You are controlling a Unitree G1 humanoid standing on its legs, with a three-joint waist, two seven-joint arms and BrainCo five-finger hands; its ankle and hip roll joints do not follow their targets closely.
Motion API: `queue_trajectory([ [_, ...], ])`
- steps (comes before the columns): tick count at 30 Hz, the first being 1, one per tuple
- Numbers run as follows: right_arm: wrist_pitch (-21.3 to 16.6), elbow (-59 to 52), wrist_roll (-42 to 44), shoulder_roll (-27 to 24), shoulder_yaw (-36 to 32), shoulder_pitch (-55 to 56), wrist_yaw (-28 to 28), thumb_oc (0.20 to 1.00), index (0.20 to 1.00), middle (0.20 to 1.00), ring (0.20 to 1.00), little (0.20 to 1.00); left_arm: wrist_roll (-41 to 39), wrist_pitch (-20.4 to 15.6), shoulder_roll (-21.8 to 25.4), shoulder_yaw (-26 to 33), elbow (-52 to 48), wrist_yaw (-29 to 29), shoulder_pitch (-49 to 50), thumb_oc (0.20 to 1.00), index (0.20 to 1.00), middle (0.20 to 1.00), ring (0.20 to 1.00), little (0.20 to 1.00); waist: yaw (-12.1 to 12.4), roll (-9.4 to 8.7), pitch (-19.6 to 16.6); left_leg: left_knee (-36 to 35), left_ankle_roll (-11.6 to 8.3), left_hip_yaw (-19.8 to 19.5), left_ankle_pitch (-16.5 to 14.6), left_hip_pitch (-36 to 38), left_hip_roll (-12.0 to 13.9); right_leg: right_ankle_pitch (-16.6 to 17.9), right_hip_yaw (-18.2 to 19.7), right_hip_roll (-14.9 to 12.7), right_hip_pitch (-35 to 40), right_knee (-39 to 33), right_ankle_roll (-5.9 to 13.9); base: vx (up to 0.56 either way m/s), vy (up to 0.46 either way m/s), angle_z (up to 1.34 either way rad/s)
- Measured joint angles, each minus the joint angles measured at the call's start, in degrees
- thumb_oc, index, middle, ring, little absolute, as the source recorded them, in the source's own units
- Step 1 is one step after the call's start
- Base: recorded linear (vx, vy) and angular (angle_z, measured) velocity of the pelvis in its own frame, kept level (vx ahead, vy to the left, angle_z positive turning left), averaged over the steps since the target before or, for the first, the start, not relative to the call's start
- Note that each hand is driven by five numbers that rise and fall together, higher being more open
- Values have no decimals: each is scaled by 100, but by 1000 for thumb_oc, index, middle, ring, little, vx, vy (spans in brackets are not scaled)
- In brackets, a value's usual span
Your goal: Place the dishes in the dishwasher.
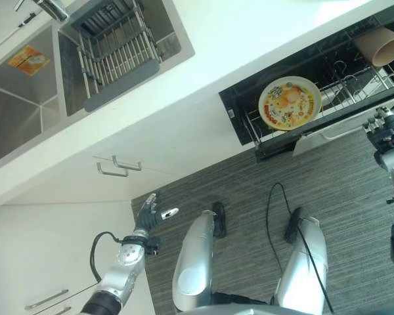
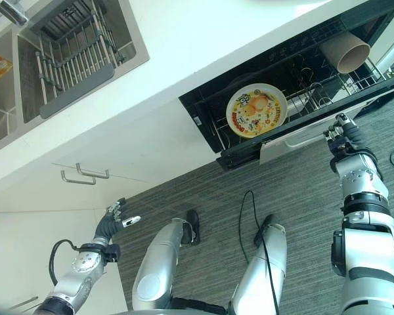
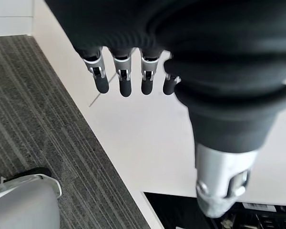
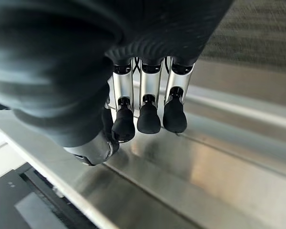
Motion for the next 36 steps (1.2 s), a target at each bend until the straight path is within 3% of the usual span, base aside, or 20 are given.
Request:
queue_trajectory([
  [13, 337, 677, -1412, -447, 950, -957, 34, 200, 200, 200, 200, 200, 3, 205, 318, 9, -483, -70, 227, 1000, 1000, 1000, 1000, 1000, 174, 46, -30, -174, 28, -7, 114, 44, -83, 53, -29, -61, 4, -51, -40, 21, 19, 1],
  [30, 389, 1110, -2021, -638, 1552, -1810, -39, 200, 200, 200, 200, 200, 35, 366, 756, 161, -1137, -358, 724, 1000, 1000, 1000, 1000, 1000, 868, 82, -54, -357, 0, -355, 235, -35, -429, -114, -404, -445, 181, -10, 85, 73, 25, 14],
  [36, 439, 1115, -2087, -846, 1636, -1915, -259, 200, 200, 200, 200, 200, 234, 342, 764, 313, -1148, -584, 828, 1000, 1000, 1000, 1000, 1000, 906, 100, -66, -345, 16, -534, 250, -209, -563, -150, -643, -591, 187, 12, 115, 53, 11, 18],
])
